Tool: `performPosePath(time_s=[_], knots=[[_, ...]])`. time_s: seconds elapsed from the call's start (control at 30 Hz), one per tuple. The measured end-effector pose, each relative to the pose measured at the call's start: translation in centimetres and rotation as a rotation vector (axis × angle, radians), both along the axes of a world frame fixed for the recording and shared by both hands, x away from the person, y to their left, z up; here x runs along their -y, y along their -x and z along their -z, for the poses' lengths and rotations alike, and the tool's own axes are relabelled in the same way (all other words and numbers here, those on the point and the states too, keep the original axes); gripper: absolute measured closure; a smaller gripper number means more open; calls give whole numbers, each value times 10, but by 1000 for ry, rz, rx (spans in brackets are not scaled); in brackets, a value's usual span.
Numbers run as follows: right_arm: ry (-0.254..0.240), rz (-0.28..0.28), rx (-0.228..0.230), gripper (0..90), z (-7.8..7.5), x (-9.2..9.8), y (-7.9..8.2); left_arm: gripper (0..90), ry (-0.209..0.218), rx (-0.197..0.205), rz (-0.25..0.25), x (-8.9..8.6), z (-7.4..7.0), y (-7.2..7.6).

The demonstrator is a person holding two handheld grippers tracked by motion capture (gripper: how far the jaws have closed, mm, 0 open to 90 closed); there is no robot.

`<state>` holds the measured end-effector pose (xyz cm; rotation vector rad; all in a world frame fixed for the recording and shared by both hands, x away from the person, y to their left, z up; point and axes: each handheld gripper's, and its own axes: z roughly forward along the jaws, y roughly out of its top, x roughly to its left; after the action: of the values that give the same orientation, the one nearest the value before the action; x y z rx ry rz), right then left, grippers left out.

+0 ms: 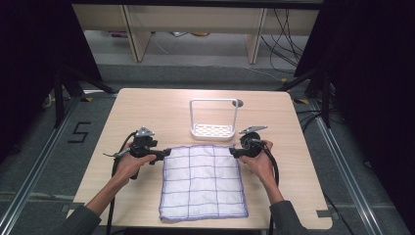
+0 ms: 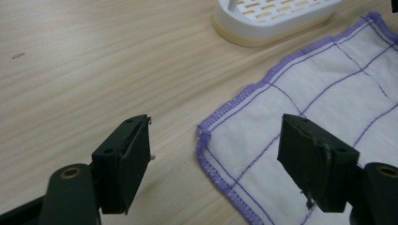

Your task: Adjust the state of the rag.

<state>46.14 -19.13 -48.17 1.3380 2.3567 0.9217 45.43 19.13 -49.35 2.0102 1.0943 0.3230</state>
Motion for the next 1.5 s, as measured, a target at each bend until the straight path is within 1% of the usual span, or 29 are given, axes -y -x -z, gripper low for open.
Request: performPosePath(time_s=[0.07,0.1,0.17,0.2,0.23,0.27,0.3,0.33,0.37,0.47,0.5,0.53,0.6,0.63,0.67,0.7,0.73,0.77,0.87,0.9,0.93,0.97,1.0,1.07,1.1,1.13,1.27,1.4,1.5], knots=[[0,9,-8,412,-2,-3,-2,253,12,-2,-10,0,1,-2],[-7,9,-9,413,-3,-3,-3,252,3,-2,-11,1,1,-3],[-3,-2,17,413,-4,-5,-7,252,-13,-14,4,2,3,-6],[-5,-8,8,414,-6,-6,-8,251,-9,-23,3,2,4,-7],[-4,-8,33,418,-5,-7,-9,249,-15,-29,5,3,5,-7],[-13,-12,18,417,-7,-7,-10,248,-12,-32,9,3,5,-8],[3,-24,27,416,-7,-8,-11,245,-11,-29,5,3,6,-8],[-7,-8,-7,417,-8,-10,-10,245,-9,-26,4,3,6,-9],[1,-16,15,417,-7,-10,-13,245,-10,-31,8,3,5,-9],[2,-15,5,421,-7,-11,-15,245,-3,-24,0,4,4,-11],[-21,2,15,428,-6,-12,-16,244,-16,-37,13,3,2,-13],[-6,-9,6,429,-7,-11,-17,245,-7,-35,12,4,3,-14],[-5,-15,18,432,-6,-12,-19,247,-1,-39,10,6,3,-16],[-4,-15,21,433,-6,-12,-20,247,-11,-42,14,6,4,-17],[-12,3,-10,435,-7,-13,-19,248,-11,-46,13,7,4,-17],[-3,-15,7,436,-6,-13,-21,248,-9,-45,19,8,6,-18],[-9,-6,-1,438,-6,-15,-21,248,-20,-50,20,8,6,-18],[-10,-12,14,441,-4,-16,-22,249,-13,-55,29,8,7,-19],[-3,-11,-7,450,-3,-18,-23,251,-23,-62,18,9,7,-19],[7,-27,3,456,-2,-17,-24,254,-19,-60,20,9,7,-20],[3,-19,-14,463,-2,-18,-24,263,-17,-63,22,9,8,-20],[4,-23,4,466,0,-19,-25,272,-18,-67,26,9,7,-20],[12,-24,-14,467,0,-19,-25,283,-17,-66,25,10,7,-20],[14,-26,-16,476,1,-20,-26,305,-21,-64,35,10,7,-20],[19,-27,-18,477,1,-20,-26,323,-40,-55,42,10,7,-19],[10,-28,-6,483,3,-20,-27,344,-40,-59,40,11,7,-19],[32,-31,-30,497,3,-19,-27,376,-57,-77,52,11,9,-18],[38,-12,-34,505,5,-18,-27,403,-69,-69,57,11,10,-18],[43,-20,-38,520,8,-17,-27,480,-90,-69,87,12,11,-18]])
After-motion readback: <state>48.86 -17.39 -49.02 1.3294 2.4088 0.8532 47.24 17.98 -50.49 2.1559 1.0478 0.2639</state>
